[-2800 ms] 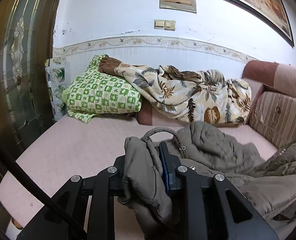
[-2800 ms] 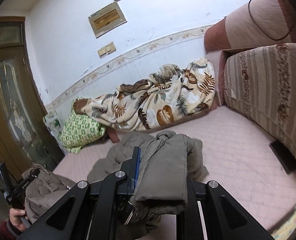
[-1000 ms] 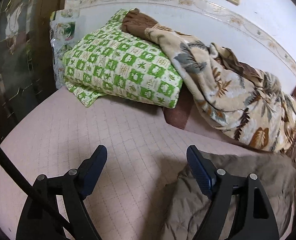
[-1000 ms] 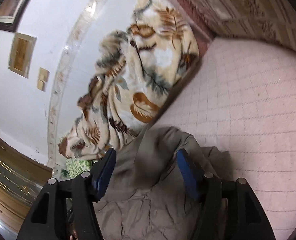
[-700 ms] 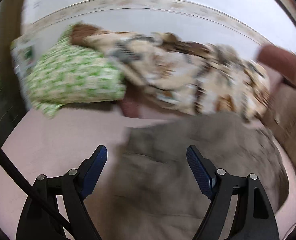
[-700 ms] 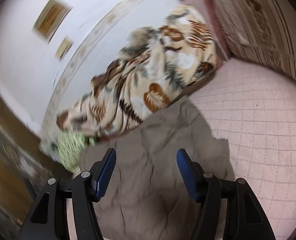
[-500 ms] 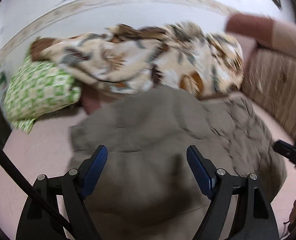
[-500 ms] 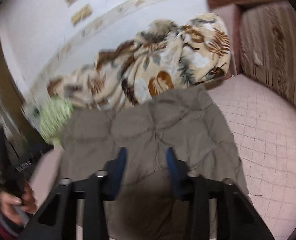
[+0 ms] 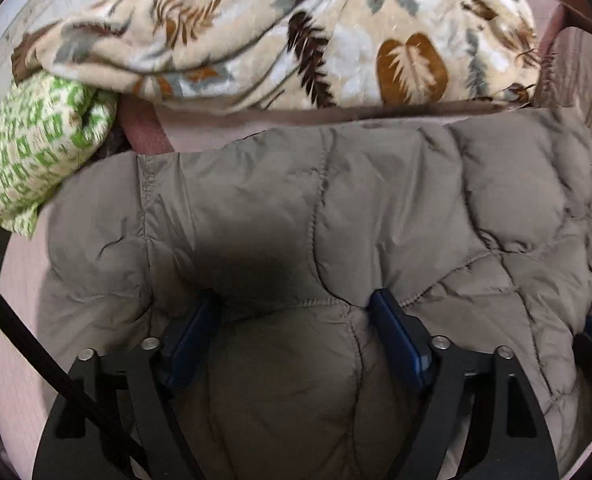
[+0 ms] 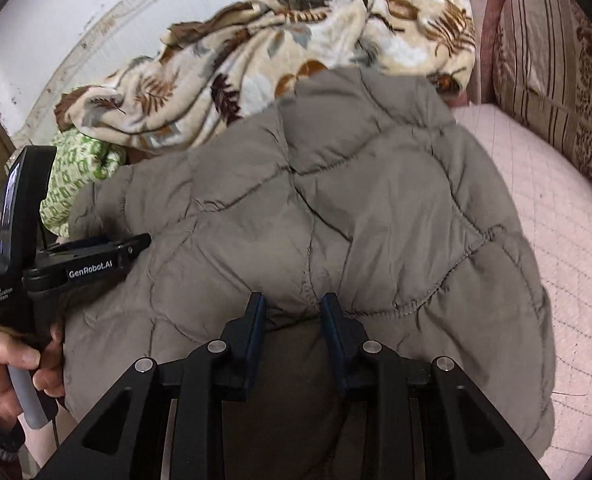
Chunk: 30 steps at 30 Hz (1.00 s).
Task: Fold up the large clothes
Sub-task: 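Fold the lifted side over onto the jacket with both tools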
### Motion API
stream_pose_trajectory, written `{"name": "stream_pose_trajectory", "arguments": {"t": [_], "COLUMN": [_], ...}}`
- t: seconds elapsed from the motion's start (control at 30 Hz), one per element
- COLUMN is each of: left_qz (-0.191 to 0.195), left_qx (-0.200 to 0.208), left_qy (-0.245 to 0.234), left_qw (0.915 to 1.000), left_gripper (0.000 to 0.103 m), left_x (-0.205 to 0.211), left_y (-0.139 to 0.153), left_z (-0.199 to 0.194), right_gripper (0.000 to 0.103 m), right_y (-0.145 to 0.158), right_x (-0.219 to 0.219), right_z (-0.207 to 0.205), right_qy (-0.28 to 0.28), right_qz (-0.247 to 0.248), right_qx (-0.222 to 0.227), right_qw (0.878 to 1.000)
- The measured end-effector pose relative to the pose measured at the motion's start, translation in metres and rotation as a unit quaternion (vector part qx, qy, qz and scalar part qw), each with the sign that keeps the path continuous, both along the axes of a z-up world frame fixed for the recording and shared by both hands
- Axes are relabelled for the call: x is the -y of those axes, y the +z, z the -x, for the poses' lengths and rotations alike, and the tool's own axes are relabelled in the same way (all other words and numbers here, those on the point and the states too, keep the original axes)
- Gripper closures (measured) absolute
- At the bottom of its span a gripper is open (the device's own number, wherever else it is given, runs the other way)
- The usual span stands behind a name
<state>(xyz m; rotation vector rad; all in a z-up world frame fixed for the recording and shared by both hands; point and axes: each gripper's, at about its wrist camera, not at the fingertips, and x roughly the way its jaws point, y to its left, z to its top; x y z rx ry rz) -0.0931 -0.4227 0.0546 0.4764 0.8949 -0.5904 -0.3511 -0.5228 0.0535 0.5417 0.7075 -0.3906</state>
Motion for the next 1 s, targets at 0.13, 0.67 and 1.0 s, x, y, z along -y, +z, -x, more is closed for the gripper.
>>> {"name": "stream_pose_trajectory", "arguments": {"t": [0.13,0.67,1.0], "left_qz": [0.008,0.1,0.119], "left_qx": [-0.019,0.046,-0.004], "left_qy": [0.012,0.088,0.099], "left_qw": [0.9997,0.99,0.9879], "left_gripper": [0.019,0.02,0.019], "left_x": [-0.003,-0.18,-0.185], "left_y": [0.007,0.036,-0.004], "left_z": [-0.004,0.044,0.011], "right_gripper": [0.072,0.072,0.071], "right_y": [-0.001,0.04,0.008], "right_x": [0.002,-0.062,-0.063], "right_z": [-0.004,-0.002,-0.028], "right_qy": [-0.002,0.047,0.046], "right_qz": [-0.001,0.071,0.08], "right_qx": [-0.008,0.041,-0.017], "right_qw": [1.0,0.996,0.996]}}
